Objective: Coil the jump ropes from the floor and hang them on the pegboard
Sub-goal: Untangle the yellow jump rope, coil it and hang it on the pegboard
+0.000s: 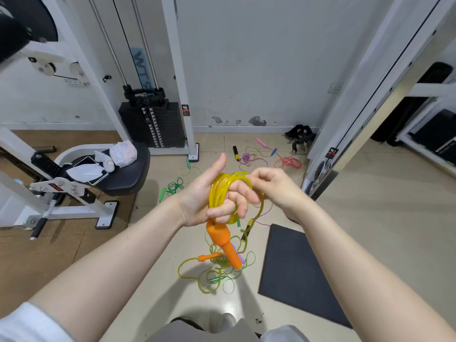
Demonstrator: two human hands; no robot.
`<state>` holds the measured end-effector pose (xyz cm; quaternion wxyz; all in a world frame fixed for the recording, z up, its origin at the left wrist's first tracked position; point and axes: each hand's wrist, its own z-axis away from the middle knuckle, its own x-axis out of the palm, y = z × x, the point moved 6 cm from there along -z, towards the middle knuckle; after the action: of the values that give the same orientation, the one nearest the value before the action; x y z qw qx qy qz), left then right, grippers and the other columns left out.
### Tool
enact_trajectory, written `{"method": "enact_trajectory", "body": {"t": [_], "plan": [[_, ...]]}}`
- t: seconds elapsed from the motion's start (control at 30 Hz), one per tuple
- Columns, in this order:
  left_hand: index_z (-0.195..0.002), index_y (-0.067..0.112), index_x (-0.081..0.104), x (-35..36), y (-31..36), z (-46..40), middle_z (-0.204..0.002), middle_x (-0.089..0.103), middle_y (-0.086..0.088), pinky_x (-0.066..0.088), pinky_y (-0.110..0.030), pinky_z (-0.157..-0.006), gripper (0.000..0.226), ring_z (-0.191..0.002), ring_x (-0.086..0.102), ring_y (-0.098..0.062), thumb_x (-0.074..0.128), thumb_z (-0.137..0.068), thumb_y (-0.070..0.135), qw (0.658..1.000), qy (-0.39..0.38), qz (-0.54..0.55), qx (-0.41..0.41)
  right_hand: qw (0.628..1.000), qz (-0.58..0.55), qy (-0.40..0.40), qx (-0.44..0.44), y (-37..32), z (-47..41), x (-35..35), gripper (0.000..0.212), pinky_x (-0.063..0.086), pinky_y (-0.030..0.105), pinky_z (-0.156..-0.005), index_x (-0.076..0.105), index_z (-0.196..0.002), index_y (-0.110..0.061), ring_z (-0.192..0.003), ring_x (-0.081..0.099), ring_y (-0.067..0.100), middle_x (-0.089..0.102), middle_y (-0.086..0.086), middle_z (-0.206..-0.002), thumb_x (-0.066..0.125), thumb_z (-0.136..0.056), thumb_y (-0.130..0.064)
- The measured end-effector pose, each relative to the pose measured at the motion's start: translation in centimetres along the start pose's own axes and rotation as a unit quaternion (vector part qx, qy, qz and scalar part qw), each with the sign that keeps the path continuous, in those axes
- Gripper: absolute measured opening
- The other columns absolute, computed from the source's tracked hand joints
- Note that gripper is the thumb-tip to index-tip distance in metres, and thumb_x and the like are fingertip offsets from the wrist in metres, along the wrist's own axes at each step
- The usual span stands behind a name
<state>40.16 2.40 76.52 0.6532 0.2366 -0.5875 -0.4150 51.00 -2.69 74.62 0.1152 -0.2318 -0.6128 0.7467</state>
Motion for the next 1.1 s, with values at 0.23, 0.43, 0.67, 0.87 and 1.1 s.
{"method": "enact_trajectory", "body": {"t": [0.23,0.43,0.67,0.87,1.1], "plan": [[-0.132,0.003,0.045,-5.7,2.1,-0.2,-0.124,0.061,-0.008,0.057,-0.02,-0.068,0.062,-0.083,0.07,-0.014,0.031,-0.094,0.05,0.923,0.314,0.117,0.186,0.959,0.12,-0.225,0.124,3.0,3.3,5.3,0.014,0.035,0.018,-0.031,0.042,-0.108,-0.012,-0.031,0.046,0.006,0.051,0.003,-0.063,0.047,-0.097,-0.018],[-0.095,0.012,0.059,-5.3,-1.2,-0.1,-0.085,0.065,-0.007,0.046,-0.018,-0.065,0.036,-0.097,0.066,-0.018,0.04,-0.095,0.043,0.884,0.403,-0.237,0.017,0.863,0.44,-0.242,-0.055,-2.3,4.0,5.3,0.018,0.042,0.021,-0.053,0.063,-0.091,-0.006,-0.054,0.061,0.018,0.056,0.001,-0.06,0.056,-0.09,-0.023],[-0.073,-0.006,0.063,-0.7,-1.6,-1.4,-0.041,0.053,-0.006,0.037,-0.017,-0.037,0.103,-0.024,0.032,-0.008,0.004,-0.066,0.077,0.965,0.145,-0.207,-0.075,0.968,0.233,0.006,-0.096,-4.6,1.1,-0.7,0.033,0.037,0.028,-0.054,0.051,-0.063,-0.019,-0.049,0.04,0.01,0.048,-0.004,-0.052,0.078,-0.068,-0.036],[-0.109,-0.011,0.062,0.3,1.8,-1.0,-0.088,0.072,-0.018,0.047,-0.015,-0.045,0.098,-0.038,0.057,-0.005,0.043,-0.072,0.077,0.969,-0.049,0.222,0.095,0.998,0.025,-0.05,0.005,-0.3,0.7,1.3,0.024,0.04,0.023,-0.057,0.054,-0.074,-0.017,-0.052,0.046,0.006,0.051,-0.005,-0.057,0.046,-0.097,-0.017],[-0.131,-0.001,0.041,-5.1,-0.7,-1.0,-0.11,0.069,-0.008,0.053,-0.016,-0.058,0.077,-0.056,0.062,-0.001,0.033,-0.088,0.062,0.918,0.308,0.186,0.167,0.951,0.059,-0.253,0.165,3.2,2.5,4.8,0.013,0.033,0.023,-0.046,0.053,-0.104,-0.021,-0.04,0.036,0.01,0.053,0.006,-0.06,0.048,-0.093,-0.014]]}}
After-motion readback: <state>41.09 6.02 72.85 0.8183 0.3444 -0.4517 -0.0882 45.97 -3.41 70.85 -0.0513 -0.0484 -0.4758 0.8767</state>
